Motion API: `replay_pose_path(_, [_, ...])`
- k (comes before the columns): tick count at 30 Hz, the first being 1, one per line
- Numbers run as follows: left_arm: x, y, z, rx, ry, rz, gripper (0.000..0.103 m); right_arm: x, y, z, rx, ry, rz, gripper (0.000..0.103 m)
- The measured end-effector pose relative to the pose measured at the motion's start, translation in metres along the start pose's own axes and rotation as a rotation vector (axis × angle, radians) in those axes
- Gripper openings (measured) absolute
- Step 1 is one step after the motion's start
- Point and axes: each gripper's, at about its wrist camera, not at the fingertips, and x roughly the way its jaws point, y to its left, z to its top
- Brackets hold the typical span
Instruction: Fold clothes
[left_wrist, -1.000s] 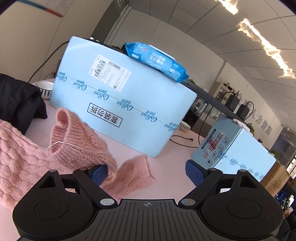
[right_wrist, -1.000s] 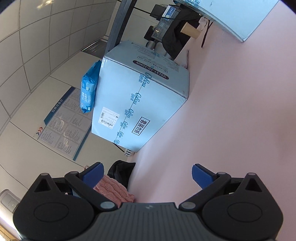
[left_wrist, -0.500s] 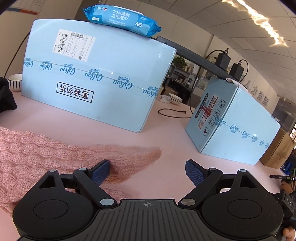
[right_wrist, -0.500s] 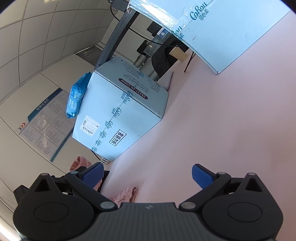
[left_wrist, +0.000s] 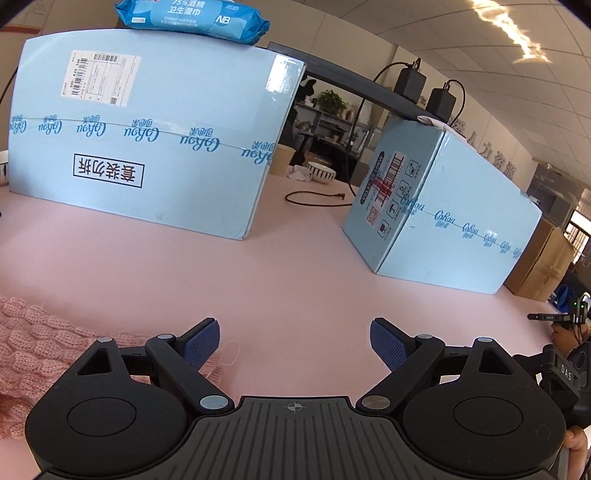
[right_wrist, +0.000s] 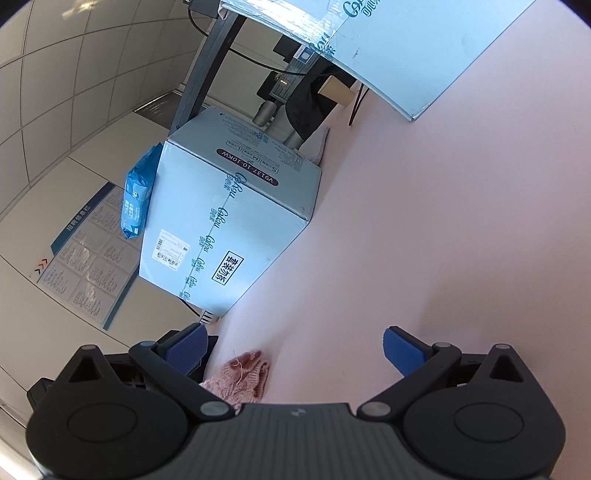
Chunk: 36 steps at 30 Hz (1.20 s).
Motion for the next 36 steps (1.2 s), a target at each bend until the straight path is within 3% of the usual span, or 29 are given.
replay_pose_path(7, [0.006,-0.003,-0.004,-0.002,0.018,0.002,0.091,-0.002,-0.001,-0.001,-0.002,0.002,0.003,0.103])
replay_pose_path(11, [-0.008,0.01,0.003,-0.012,-0.004,0.072,0.091,0.005,0.0,-0.002,0.041,0.034,0.029,0.103])
replay_pose_path(15, [-0.031,0.039,0.018,-0.045,-0.043,0.166,0.091,0.035,0.012,-0.009,0.144,0.137,0.106,0.103])
replay_pose_path(18, [-0.049,0.061,0.027,-0.089,-0.067,0.215,0.091,0.078,0.035,-0.022,0.183,0.284,0.139,0.103])
replay_pose_path(22, [-0.065,0.095,0.031,-0.159,-0.052,0.276,0.091,0.126,0.066,-0.041,0.202,0.374,0.089,0.103])
replay_pose_path(29, [-0.068,0.131,0.029,-0.174,-0.007,0.346,0.091,0.165,0.101,-0.053,0.213,0.311,-0.15,0.103])
replay_pose_path(32, [-0.067,0.145,0.027,-0.2,-0.005,0.347,0.091,0.177,0.106,-0.055,0.253,0.271,-0.182,0.103])
replay_pose_path(36, [-0.065,0.165,0.021,-0.267,0.006,0.318,0.091,0.193,0.108,-0.056,0.248,0.222,-0.157,0.103])
